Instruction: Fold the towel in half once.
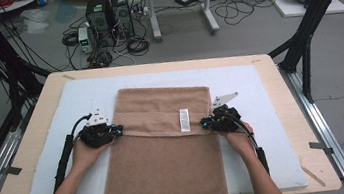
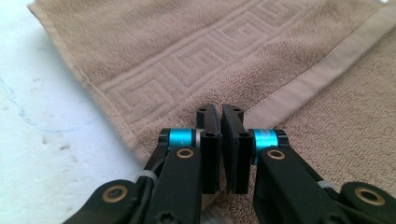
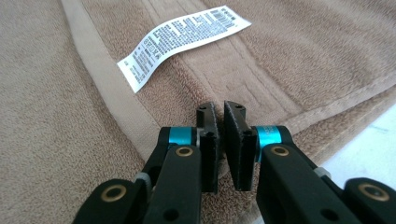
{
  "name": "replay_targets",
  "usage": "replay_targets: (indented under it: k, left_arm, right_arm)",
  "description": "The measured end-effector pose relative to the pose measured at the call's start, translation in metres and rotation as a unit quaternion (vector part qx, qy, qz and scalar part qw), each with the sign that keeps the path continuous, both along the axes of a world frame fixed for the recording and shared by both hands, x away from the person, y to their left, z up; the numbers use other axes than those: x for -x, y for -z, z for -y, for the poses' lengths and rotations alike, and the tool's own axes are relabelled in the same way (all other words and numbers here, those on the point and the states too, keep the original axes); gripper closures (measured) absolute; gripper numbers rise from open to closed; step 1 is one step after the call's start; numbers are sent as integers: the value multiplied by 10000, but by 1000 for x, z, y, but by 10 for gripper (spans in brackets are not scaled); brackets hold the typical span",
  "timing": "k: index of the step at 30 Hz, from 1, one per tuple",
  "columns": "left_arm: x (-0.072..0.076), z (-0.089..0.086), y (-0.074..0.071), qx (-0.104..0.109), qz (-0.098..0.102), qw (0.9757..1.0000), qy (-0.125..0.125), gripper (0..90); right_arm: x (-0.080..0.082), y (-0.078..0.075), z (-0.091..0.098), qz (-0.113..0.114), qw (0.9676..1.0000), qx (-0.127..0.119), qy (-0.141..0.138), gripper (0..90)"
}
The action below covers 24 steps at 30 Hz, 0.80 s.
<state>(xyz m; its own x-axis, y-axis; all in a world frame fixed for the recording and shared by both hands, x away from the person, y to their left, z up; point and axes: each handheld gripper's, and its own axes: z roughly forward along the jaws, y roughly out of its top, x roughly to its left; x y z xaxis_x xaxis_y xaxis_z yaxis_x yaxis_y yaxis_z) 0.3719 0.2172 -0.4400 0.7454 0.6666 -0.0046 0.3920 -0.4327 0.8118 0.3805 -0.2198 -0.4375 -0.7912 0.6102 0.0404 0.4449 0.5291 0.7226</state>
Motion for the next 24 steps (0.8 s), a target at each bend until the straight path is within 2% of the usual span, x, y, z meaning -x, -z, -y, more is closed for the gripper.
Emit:
replay_targets:
  k: [2,7,14,19,24]
  left_arm:
    - [0,-3,-4,137,-13,9999,-1,858]
    - [3,-6,-13,316,39,9995,90,859]
    - [10,-7,-23,474,90,9985,245,859]
    - [17,-6,-32,506,157,9980,353,859]
    - [28,-4,-37,405,189,9981,424,858]
  right_arm:
    - [0,-1,2,-21,10000,-72,-6,853]
    - [1,-6,6,20,9996,-279,-63,857]
    - [5,-24,15,166,9989,-415,-138,856]
    - [11,-34,20,188,9985,-433,-272,855]
    - [20,-37,23,130,9980,-501,-358,854]
